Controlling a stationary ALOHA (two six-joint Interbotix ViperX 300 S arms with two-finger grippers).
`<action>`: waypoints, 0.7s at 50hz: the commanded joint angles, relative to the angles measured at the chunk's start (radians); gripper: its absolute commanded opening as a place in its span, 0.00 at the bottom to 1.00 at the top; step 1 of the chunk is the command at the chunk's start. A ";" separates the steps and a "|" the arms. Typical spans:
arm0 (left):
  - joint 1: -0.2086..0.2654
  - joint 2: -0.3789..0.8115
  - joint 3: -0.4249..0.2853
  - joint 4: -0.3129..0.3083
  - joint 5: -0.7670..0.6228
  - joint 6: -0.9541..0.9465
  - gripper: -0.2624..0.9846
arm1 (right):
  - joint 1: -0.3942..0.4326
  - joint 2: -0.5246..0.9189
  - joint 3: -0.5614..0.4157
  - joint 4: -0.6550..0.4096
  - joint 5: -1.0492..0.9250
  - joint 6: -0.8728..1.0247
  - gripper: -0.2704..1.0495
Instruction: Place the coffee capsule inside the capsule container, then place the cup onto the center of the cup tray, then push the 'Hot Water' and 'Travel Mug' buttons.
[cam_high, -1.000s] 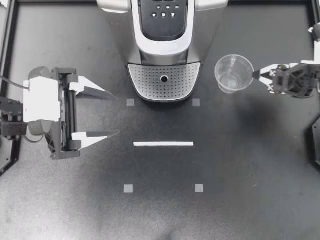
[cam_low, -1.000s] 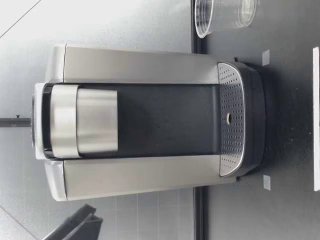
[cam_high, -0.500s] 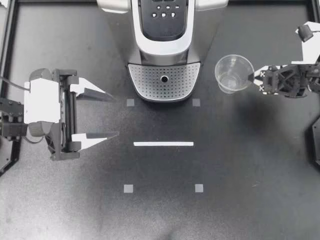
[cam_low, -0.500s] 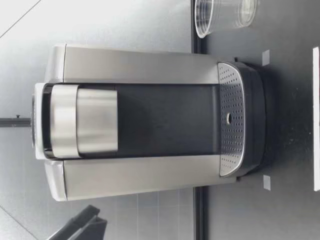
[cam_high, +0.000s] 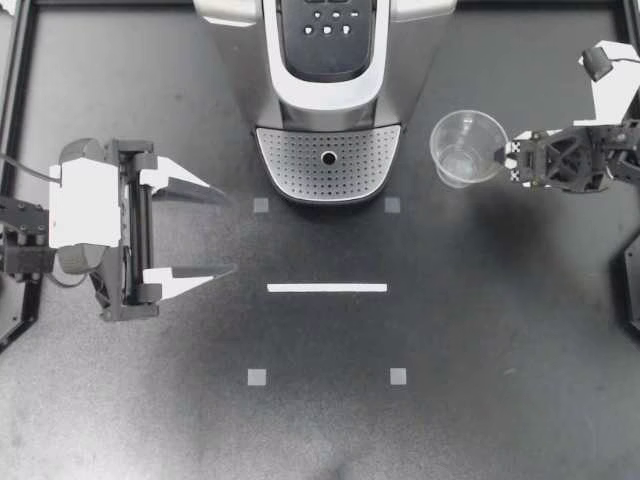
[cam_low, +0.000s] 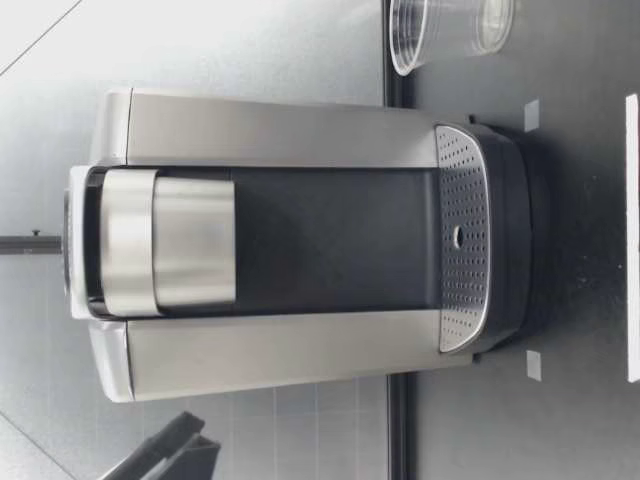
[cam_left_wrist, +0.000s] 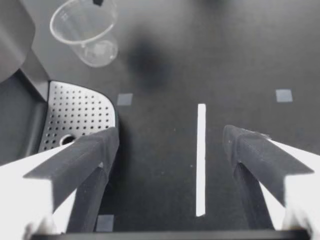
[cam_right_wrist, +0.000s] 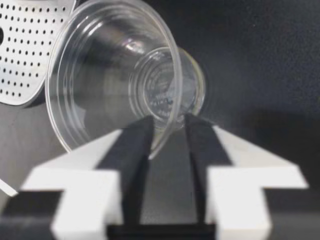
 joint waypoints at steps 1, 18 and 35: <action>0.002 -0.005 -0.009 0.002 -0.006 -0.002 0.84 | -0.006 -0.020 -0.023 0.000 0.002 -0.002 0.44; 0.002 -0.005 -0.009 0.003 -0.006 -0.002 0.84 | 0.000 -0.080 -0.025 0.012 0.003 0.018 0.38; 0.002 -0.005 -0.012 0.002 -0.006 -0.002 0.84 | 0.120 -0.055 -0.048 0.020 -0.095 0.175 0.36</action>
